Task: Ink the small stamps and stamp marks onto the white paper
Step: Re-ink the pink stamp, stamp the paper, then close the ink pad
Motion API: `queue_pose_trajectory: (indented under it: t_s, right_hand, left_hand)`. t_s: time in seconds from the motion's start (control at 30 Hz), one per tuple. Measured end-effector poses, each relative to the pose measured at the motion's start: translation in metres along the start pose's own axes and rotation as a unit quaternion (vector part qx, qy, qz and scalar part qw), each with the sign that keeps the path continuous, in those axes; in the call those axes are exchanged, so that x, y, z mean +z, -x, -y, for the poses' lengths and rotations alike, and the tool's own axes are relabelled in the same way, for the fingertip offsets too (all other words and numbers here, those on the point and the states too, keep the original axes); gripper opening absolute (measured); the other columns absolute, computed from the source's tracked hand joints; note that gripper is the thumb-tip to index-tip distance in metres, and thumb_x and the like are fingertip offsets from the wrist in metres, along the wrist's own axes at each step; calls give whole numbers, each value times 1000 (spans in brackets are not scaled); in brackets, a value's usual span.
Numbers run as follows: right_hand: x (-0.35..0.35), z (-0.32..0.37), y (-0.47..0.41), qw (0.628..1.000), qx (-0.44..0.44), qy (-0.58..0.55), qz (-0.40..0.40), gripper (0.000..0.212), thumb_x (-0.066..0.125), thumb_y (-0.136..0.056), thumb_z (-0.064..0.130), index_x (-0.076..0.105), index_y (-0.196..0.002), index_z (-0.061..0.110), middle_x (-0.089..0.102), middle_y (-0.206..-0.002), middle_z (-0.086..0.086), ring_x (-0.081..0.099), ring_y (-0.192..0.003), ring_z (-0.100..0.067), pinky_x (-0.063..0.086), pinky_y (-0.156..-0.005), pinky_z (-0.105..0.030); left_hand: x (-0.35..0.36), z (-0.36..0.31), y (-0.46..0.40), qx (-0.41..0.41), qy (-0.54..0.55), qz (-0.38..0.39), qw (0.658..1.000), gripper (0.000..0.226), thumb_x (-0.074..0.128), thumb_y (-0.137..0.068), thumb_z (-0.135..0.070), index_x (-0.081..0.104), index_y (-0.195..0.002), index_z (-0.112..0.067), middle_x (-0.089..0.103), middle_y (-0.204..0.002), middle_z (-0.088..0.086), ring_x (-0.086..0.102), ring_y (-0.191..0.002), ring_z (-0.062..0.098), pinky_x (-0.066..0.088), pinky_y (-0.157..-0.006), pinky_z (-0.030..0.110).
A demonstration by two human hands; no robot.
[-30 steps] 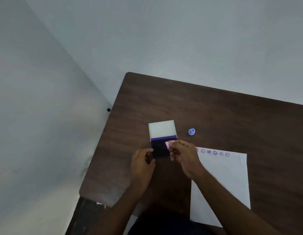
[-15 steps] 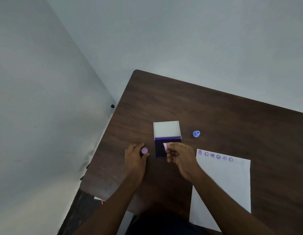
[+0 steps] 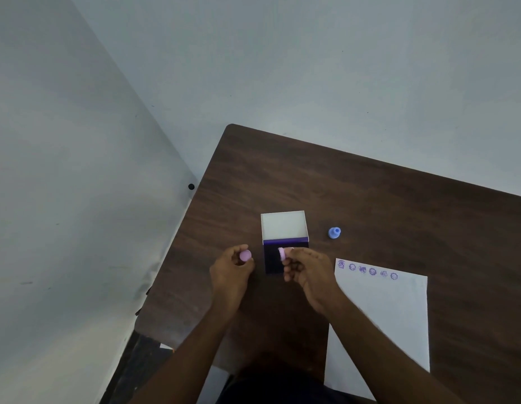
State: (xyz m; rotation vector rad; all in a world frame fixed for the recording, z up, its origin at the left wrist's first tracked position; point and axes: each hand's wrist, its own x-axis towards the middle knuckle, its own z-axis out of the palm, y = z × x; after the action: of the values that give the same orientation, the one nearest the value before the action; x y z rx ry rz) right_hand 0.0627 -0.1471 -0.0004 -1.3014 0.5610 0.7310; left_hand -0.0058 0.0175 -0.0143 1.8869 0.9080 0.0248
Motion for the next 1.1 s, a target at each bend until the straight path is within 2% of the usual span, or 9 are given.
queue_pose_trajectory:
  t_s: [0.1,0.23,0.5,0.6,0.7,0.77,0.9,1.0,1.1]
  right_hand:
    - [1,0,2,1000,-3,0,-1,14,71,-82,15,72,-91,5,72,-77,-15,65,-60,-20,55,-55,-31]
    - [0,0,5,1000,-14,-2,2,16,69,-83,15,71,-94,3,70,-80,-17,64,-62,-22,54,-57,-33]
    - [2,4,8,1000,-7,-9,-10,19,70,-83,14,69,-97,1,69,-79,-17,64,-61,-21,53,-56,-32]
    - [5,4,8,1000,-13,2,-10,18,73,-80,17,72,-92,4,71,-77,-15,64,-61,-22,54,-56,-33]
    - [8,3,9,999,-26,28,-6,10,76,-77,21,74,-81,12,72,-72,-12,63,-61,-22,55,-58,-34]
    - [9,2,10,998,-39,57,-14,10,76,-76,24,74,-80,14,72,-69,-8,62,-59,-22,55,-59,-33]
    - [9,2,15,990,-73,122,-19,22,78,-72,36,74,-83,17,72,-67,0,62,-52,-11,52,-55,-22]
    - [9,5,17,989,-86,120,-18,23,78,-73,37,75,-85,18,74,-73,-1,64,-57,-10,52,-56,-20]
    - [9,10,20,989,-118,86,4,12,73,-79,31,77,-84,20,73,-73,-9,60,-57,-18,52,-55,-26]
  left_hand:
    - [0,-5,2,24,35,29,999,30,71,-85,-25,69,-115,-23,70,-108,-11,65,-98,1,51,-82,18]
    - [-1,-10,4,18,70,72,995,39,71,-86,-33,66,-123,-21,69,-113,-13,64,-102,-5,51,-83,13]
    - [-2,-9,5,-12,88,118,989,47,80,-78,-23,65,-123,-19,71,-110,-12,64,-91,-14,48,-67,4]
    - [-2,-11,5,25,49,134,989,45,79,-79,-21,66,-122,-21,70,-108,-16,66,-100,-4,50,-75,6]
    - [-1,-16,5,58,8,145,988,48,77,-81,-23,63,-126,-16,69,-117,-5,65,-107,7,52,-91,19]
    - [0,-21,6,63,11,156,986,48,76,-82,-21,62,-128,-15,69,-120,0,65,-106,7,52,-94,22]
    - [-1,-33,10,35,92,184,978,56,76,-81,-11,56,-134,-16,70,-119,-1,69,-101,4,56,-85,22]
    - [-1,-40,13,18,156,192,969,63,79,-77,-3,54,-132,-21,74,-99,-19,71,-92,2,54,-70,12]
    - [-1,-44,13,-6,208,191,959,59,79,-74,1,58,-126,-19,77,-96,-6,73,-92,14,56,-72,19]
